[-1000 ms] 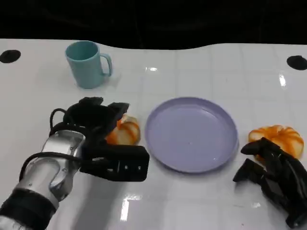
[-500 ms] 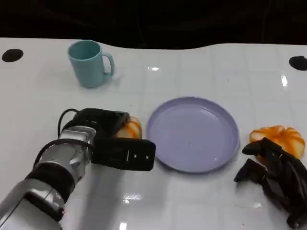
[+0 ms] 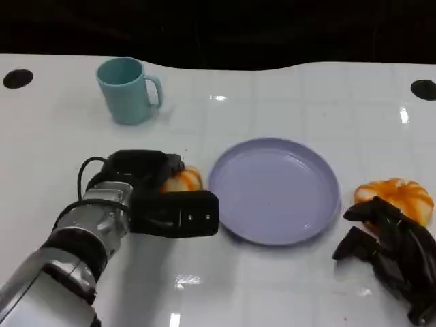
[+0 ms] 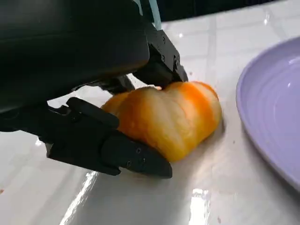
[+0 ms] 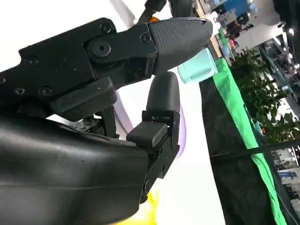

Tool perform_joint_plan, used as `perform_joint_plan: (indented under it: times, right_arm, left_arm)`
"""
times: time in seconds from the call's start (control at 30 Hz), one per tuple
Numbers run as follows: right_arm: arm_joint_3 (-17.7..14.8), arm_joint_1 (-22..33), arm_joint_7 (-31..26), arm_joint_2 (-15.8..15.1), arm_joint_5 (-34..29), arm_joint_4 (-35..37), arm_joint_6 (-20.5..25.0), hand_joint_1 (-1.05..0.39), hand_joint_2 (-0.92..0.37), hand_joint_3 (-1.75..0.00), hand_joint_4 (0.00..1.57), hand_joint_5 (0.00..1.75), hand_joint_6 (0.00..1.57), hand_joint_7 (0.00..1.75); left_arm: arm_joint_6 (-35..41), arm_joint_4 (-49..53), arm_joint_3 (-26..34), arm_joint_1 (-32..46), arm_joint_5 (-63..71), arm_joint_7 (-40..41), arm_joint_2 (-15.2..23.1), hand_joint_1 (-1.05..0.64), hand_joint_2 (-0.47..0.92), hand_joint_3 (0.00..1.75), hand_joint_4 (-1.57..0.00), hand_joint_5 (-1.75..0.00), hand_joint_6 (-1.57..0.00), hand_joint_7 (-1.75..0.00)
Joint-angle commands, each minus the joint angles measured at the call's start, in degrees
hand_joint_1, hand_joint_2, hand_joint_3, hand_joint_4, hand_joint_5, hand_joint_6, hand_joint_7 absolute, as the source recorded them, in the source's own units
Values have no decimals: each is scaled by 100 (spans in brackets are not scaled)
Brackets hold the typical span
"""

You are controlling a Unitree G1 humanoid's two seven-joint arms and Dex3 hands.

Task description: Grasp the bread from the table and place it into the plate.

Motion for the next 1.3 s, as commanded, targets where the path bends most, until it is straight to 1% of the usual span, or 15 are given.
perform_joint_plan:
  times: [0.03, 0.07, 0.13, 0.17, 0.27, 0.33, 0.6, 0.63, 0.67, 0.73, 0.93, 1.03, 1.07, 1.17, 1.3]
  right_arm:
    - [-24, 116, -14, -62, 41, -32, 127, -54, -92, -19, 63, 158, 60, 125]
    - [-21, 122, -7, -69, 33, -37, 122, -54, -92, -19, 63, 158, 60, 125]
    - [-12, 131, 3, -82, 18, -46, 115, -54, -92, -20, 62, 158, 59, 124]
    - [-7, 129, -32, -83, 1, -49, 120, -54, -92, -20, 62, 158, 59, 124]
    - [-10, 118, -76, -83, -4, -43, 152, -55, -92, -18, 63, 157, 61, 123]
    - [-18, 111, -64, -85, 14, -33, 178, -55, -92, -18, 63, 156, 60, 122]
    - [-3, 59, -10, -121, -70, 151, -101, -55, -92, -20, 64, 155, 60, 121]
    - [5, 47, -9, -131, -95, 194, -161, -55, -92, -22, 66, 156, 61, 121]
    - [9, 35, -7, -137, -112, 231, -208, -55, -92, -23, 66, 156, 62, 121]
    - [15, 17, 9, -145, -136, 288, -278, -55, -92, -24, 67, 155, 62, 120]
    - [1, -15, -14, -133, -135, 317, -227, -54, -92, -25, 68, 156, 63, 119]
    - [3, -18, -12, -137, -146, 326, -247, -54, -92, -25, 67, 156, 63, 120]
    - [6, -19, -10, -139, -153, 331, -263, -54, -92, -25, 68, 156, 63, 119]
    - [8, -18, 15, -144, -146, 333, -273, -53, -92, -25, 68, 157, 63, 118]
    - [19, -10, 0, -147, -159, 321, -286, -54, -92, -25, 68, 157, 63, 118]
  left_arm:
    - [-63, 152, 6, 131, -98, 300, 81, -26, 92, 48, -72, -174, -53, -166]
    - [-72, 129, 25, 148, -106, 508, 111, -26, 92, 50, -72, -174, -51, -170]
    - [-81, 92, 55, 169, -135, 804, 148, -26, 92, 28, -74, -175, -49, -169]
    - [-53, 62, 71, 159, -159, 886, 164, -26, 92, 24, -75, -175, -48, -169]
    - [-52, -5, 138, 133, -263, 994, 189, -22, 92, 28, -73, -175, -46, -174]
    - [-103, -55, 214, 127, -351, 1068, 205, -21, 92, 42, -75, -175, -47, -174]
    - [-233, -585, 522, -7, -692, 1349, 140, -20, 87, 55, -79, -175, -52, -175]
    - [-338, -712, 540, -14, -710, 1430, 122, -16, 75, 74, -81, -175, -55, -175]
    - [-412, -803, 554, -17, -721, 1487, 110, -14, 69, 83, -82, -175, -57, -175]
    - [-722, -940, 545, 6, -697, 1703, 102, -12, 62, 92, -84, -175, -60, -175]
    - [-1486, -959, 510, 30, -621, 2396, -22, -10, 55, 107, -91, -175, -69, -175]
    - [-1737, -919, 479, -19, -630, 2391, -102, -10, 54, 109, -92, -175, -70, -175]
    - [-1895, -923, 456, -46, -645, 2358, -160, -11, 52, 119, -93, -175, -72, -175]
    - [-2267, -889, 409, -153, -714, 1990, -273, -11, 47, 132, -95, -175, -74, -175]
    - [-2473, -835, 429, -219, -750, 1705, -312, -10, 44, 137, -97, -175, -76, -175]
